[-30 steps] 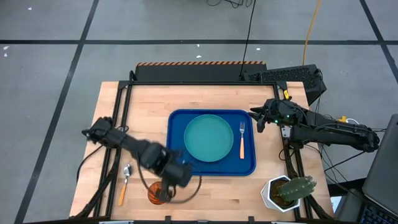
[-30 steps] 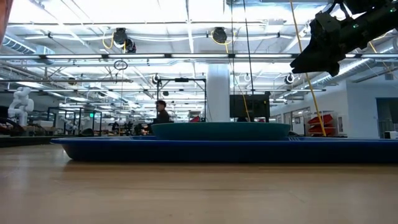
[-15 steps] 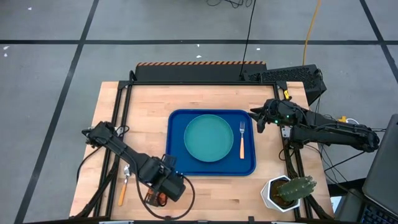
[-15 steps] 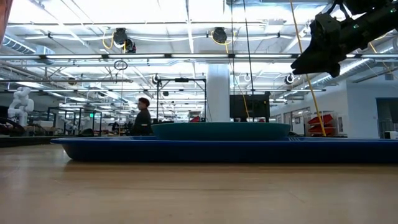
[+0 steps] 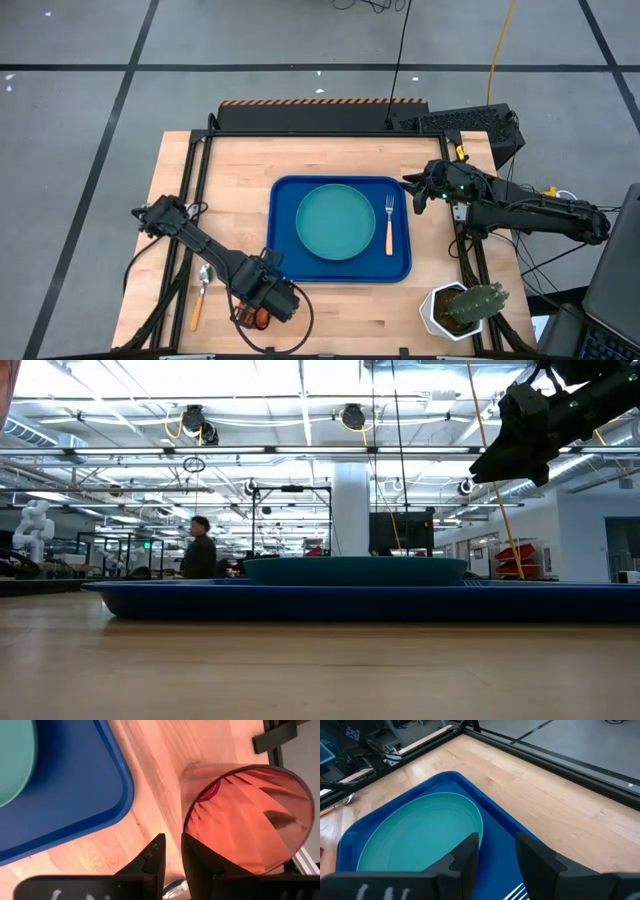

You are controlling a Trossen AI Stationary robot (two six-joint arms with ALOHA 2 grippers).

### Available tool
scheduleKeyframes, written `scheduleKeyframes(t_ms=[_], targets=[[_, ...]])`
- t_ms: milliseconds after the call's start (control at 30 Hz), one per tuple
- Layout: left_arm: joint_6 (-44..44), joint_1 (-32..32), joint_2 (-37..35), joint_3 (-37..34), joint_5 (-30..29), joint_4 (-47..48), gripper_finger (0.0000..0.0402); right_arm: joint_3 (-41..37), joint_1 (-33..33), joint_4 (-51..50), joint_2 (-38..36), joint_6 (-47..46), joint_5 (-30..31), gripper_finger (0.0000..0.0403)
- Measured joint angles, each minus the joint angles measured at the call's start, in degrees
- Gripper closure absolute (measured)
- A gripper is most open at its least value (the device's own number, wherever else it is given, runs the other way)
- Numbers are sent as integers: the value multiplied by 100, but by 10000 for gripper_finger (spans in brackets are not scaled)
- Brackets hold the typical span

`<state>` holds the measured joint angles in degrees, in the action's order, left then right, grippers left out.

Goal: Pick and place plate/cup/fork/spoon on tray
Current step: Put the brown cup on the blue tray to the top left of the green plate

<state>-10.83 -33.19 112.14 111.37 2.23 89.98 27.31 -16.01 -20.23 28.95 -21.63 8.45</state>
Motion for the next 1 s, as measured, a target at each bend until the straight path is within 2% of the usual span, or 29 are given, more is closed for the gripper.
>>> scheduleKeyframes(t_ms=[200,767,1000], targets=[[0,-29,0,0,196,1,339,0,0,0,0,0,0,282],[-45,-28,-2,-5,202,-27,339,0,0,-2,0,0,0,282],[-63,-28,-10,-308,223,-207,339,0,0,-2,0,0,-52,282]])
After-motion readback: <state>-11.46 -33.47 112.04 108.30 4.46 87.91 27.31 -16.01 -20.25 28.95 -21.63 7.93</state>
